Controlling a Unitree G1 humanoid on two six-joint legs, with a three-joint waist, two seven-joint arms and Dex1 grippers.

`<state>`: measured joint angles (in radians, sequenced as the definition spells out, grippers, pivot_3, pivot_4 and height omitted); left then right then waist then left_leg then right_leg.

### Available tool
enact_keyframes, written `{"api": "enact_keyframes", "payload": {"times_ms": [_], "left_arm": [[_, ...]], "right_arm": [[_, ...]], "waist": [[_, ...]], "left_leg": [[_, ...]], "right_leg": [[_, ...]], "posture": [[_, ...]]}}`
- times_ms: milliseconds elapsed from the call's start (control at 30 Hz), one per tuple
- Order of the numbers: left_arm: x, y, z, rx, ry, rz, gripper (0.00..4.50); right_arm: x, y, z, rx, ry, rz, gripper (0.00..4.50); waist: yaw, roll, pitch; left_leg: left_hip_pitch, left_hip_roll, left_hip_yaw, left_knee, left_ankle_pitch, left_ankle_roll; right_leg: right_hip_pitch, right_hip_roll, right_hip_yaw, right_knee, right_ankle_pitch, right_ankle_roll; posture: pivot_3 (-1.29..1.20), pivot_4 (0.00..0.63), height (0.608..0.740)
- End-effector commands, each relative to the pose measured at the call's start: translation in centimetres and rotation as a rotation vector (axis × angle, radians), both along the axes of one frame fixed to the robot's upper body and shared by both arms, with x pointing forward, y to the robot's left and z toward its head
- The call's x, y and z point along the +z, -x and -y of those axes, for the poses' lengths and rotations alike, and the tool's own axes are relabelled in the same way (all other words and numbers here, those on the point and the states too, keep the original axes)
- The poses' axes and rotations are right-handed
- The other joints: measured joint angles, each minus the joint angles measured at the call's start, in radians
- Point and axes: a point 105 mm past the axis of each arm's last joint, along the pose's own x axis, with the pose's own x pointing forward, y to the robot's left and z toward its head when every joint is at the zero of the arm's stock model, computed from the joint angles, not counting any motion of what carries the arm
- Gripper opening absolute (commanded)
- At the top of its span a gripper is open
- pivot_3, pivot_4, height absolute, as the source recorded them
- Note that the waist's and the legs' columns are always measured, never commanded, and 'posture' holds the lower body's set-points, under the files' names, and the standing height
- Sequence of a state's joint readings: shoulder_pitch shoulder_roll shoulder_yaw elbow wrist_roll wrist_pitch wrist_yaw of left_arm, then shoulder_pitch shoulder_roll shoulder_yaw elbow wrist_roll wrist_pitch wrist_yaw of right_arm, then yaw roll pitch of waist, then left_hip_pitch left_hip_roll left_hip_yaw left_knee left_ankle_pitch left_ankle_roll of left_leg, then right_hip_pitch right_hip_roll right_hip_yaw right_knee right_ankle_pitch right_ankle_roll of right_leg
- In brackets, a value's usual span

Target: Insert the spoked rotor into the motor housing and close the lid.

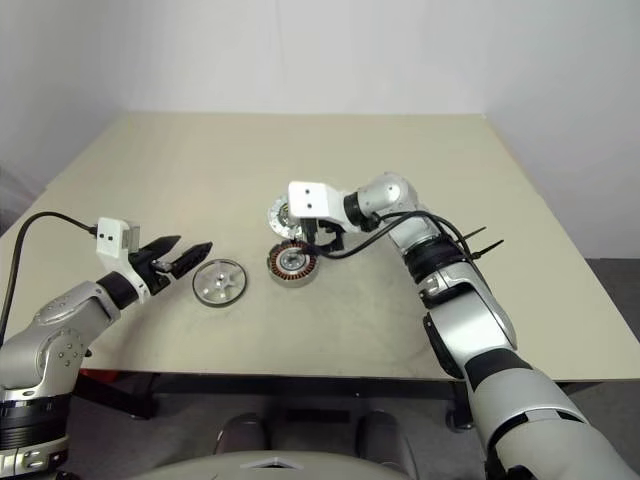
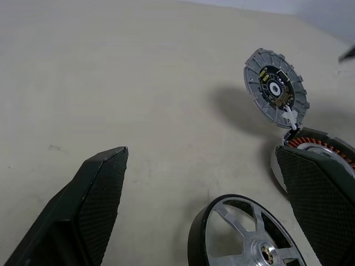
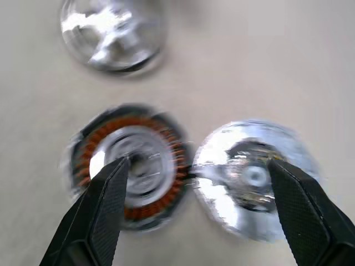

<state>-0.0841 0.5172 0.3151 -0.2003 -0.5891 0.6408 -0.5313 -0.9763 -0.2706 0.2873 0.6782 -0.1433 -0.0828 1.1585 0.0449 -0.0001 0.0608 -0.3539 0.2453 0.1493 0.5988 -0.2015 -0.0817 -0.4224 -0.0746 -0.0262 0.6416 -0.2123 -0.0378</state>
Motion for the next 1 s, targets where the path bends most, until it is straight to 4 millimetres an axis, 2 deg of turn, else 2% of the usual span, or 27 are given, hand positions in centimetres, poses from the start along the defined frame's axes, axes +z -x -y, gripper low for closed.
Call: {"api": "enact_keyframes", "payload": {"times_ms": [33,100,200,367,467,567,800,867,1000], "left_arm": [[1.5,-0.6,0.4,-0.026,-0.011,0.05,4.5],[1.7,-0.8,0.5,-0.035,-0.013,0.053,4.5],[1.8,-1.0,0.5,-0.045,-0.017,0.052,4.5],[2.0,-1.4,0.6,-0.061,-0.023,0.052,4.5],[2.0,-1.4,0.8,-0.07,-0.026,0.05,4.5],[1.8,-1.4,1.0,-0.074,-0.027,0.048,4.5],[1.6,-1.0,1.0,-0.07,-0.026,0.046,4.5],[1.6,-0.9,0.9,-0.068,-0.026,0.046,4.5],[1.5,-0.8,0.9,-0.066,-0.027,0.045,4.5]], "right_arm": [[1.7,-0.8,-0.1,-0.128,-0.177,-0.031,4.48],[1.1,-0.6,-0.2,-0.179,-0.232,-0.091,4.3],[-0.4,0.5,-0.4,-0.201,-0.234,-0.139,3.59],[-2.0,2.6,-0.7,-0.199,-0.229,-0.208,3.59],[-2.9,2.7,-0.4,-0.234,-0.199,-0.204,3.59],[-3.4,3.0,-0.4,-0.237,-0.194,-0.22,3.01],[-4.2,3.0,-1.0,-0.24,-0.161,-0.215,0.7],[-4.1,3.0,-1.2,-0.238,-0.168,-0.216,0.7],[-4.2,3.1,-1.3,-0.231,-0.162,-0.212,0.01]], "waist": [[0.001,0.0,0.0],[0.003,0.0,0.0],[0.004,0.0,0.0],[0.007,0.0,0.0],[0.008,0.0,0.0],[0.008,0.0,0.0],[0.007,0.0,0.0],[0.007,0.0,0.0],[0.008,0.0,0.0]], "left_leg": [[0.001,0.0,0.0,0.0,0.0,0.0],[0.001,0.0,0.0,0.0,0.0,-0.001],[0.002,-0.001,0.0,0.0,0.001,-0.001],[0.003,-0.001,0.0,-0.001,0.001,-0.001],[0.004,-0.001,0.0,-0.001,0.001,-0.002],[0.005,-0.001,0.0,-0.001,0.001,-0.002],[0.005,-0.001,0.0,-0.001,0.001,-0.002],[0.005,-0.001,0.0,-0.002,0.001,-0.002],[0.005,-0.001,0.0,-0.002,0.001,-0.002]], "right_leg": [[0.0,0.0,0.0,0.0,0.0,0.0],[0.001,0.0,0.0,0.0,0.0,0.0],[0.001,0.0,0.0,0.0,0.0,0.0],[0.002,0.0,0.0,0.0,0.0,0.0],[0.002,0.0,0.001,0.0,0.0,0.0],[0.004,0.0,0.001,0.0,0.0,0.001],[0.004,0.0,0.001,0.0,0.0,0.001],[0.004,0.0,0.001,0.0,0.0,0.001],[0.004,0.0,0.001,0.0,0.0,0.001]], "posture": [[0.0,0.0,0.74],[0.0,0.0,0.74],[0.0,0.0,0.74],[0.0,0.0,0.74],[0.0,0.0,0.74],[0.0,0.0,0.74],[0.0,0.0,0.74],[0.0,0.0,0.74],[0.0,0.0,0.74]]}}
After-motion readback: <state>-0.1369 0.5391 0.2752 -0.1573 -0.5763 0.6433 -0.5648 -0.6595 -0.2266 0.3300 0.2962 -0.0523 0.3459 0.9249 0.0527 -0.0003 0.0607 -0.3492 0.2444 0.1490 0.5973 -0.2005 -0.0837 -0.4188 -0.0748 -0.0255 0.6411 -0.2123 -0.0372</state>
